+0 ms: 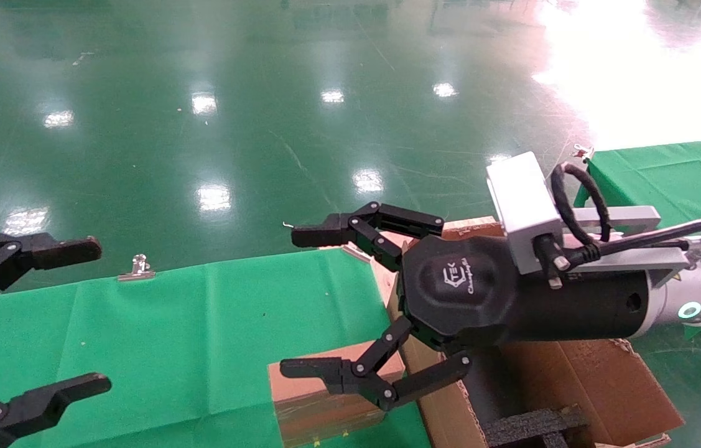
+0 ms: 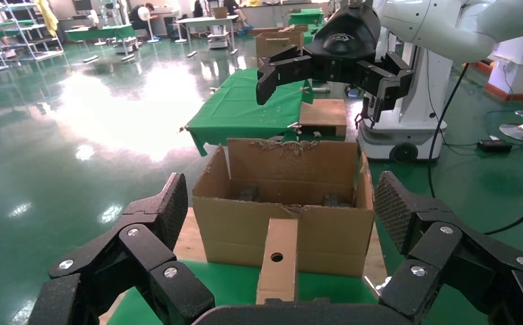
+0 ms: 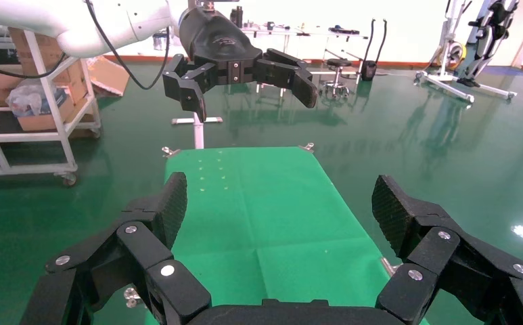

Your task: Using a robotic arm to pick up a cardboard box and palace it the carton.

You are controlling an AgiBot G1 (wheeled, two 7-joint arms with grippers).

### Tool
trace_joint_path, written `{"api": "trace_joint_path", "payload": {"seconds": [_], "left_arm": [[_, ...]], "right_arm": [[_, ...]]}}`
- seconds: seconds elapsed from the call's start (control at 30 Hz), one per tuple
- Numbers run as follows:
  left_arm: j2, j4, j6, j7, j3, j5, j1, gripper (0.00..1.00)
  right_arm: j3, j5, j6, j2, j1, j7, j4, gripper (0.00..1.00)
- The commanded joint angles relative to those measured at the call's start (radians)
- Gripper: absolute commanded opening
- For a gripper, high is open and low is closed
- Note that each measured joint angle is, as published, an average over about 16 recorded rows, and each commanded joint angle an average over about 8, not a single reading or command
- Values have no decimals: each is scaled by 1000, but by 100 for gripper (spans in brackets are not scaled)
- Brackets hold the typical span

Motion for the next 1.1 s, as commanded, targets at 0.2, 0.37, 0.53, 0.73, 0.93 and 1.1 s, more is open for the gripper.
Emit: {"api": "trace_joint_path", "payload": {"seconds": [0.2,0.37,0.53,0.73,0.93,1.1], "left_arm": [[0,0,0,0,0,0,0,100],[0,0,0,0,0,0,0,100],[0,0,0,0,0,0,0,50],[0,0,0,0,0,0,0,0],[0,0,0,0,0,0,0,0],[0,0,0,0,0,0,0,0]], "right_arm": [[0,0,0,0,0,0,0,100],[0,0,0,0,0,0,0,100],[0,0,0,0,0,0,0,100],[0,0,0,0,0,0,0,100],[-2,-5,0,1,1,0,-1,100],[-22,-45,-9,0,17,3,-13,100]]}}
